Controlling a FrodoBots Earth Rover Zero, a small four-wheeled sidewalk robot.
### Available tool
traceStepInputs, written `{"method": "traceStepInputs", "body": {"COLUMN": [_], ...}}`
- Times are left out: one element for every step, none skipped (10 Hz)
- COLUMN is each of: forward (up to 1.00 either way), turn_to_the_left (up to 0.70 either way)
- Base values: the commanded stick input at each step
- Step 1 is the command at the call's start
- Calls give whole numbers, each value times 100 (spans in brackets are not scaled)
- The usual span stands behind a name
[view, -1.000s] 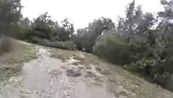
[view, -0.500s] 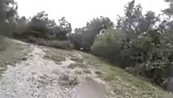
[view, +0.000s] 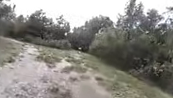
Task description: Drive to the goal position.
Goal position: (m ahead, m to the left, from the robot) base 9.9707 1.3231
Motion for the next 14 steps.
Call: {"method": "traceStepInputs", "body": {"forward": [85,85,85,85,85,85,85,85,85,85,85,85,85,85], "turn_to_the_left": [0,0,0,10,25,34,34,19,0,0,0,0,0,0]}}
